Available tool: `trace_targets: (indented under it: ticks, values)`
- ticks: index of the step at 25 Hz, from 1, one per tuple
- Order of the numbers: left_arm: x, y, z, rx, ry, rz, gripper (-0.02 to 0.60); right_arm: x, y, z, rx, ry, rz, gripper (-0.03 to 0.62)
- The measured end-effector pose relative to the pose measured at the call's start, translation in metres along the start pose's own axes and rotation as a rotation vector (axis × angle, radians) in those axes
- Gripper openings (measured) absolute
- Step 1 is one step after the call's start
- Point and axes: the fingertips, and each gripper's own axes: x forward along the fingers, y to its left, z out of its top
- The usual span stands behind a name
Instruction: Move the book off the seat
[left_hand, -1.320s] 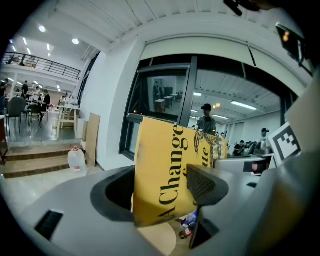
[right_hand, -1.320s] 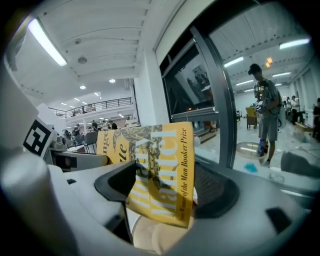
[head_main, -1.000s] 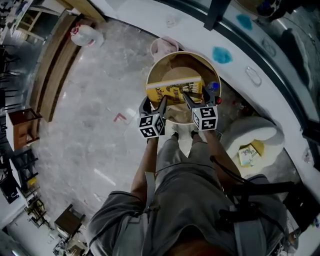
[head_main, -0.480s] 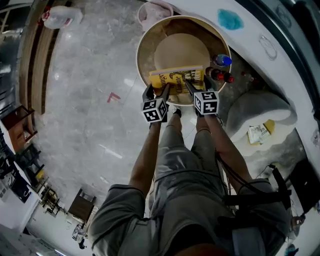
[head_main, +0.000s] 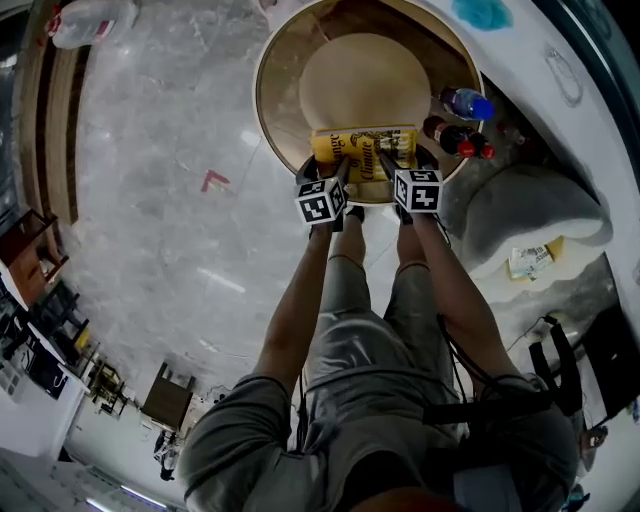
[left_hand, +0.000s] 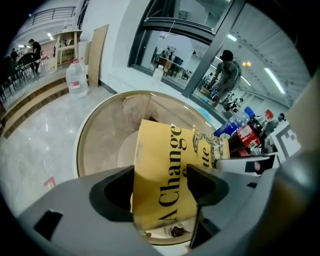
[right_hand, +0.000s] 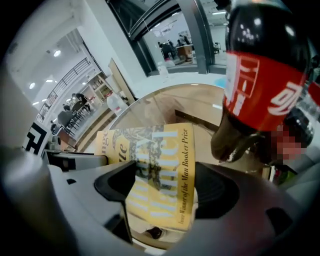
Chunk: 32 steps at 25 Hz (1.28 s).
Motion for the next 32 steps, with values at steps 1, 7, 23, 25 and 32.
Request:
trace_targets:
  ticks: [1,7,23,25,32]
  values:
    - [0.007,0.003,-0.003,-0.005,0.012,0.003,0.334,0.006,-0.002,-0.003,0.004,0.008,-0.009,0.348]
    - [0.031,0.014,-0.006,0.012,0.076,0.045,0.336,0.033,-0.009,-0.014,0.07,0.067,-0.012,0.359]
    - [0.026,0.014,-0.001,0.046,0.025,0.069,0.336,0.031,-0.007,-0.008,0.054,0.026,-0.007,0.36]
    - [0.022,0.013,0.003,0.086,0.011,0.109,0.336,0.028,-0.007,-0.006,0.013,0.0,-0.043,0.359]
    - [-0.001,0.005,0.042,0.065,-0.105,0.172,0.336,0.001,0.018,0.024,-0.156,-0.116,-0.095,0.359]
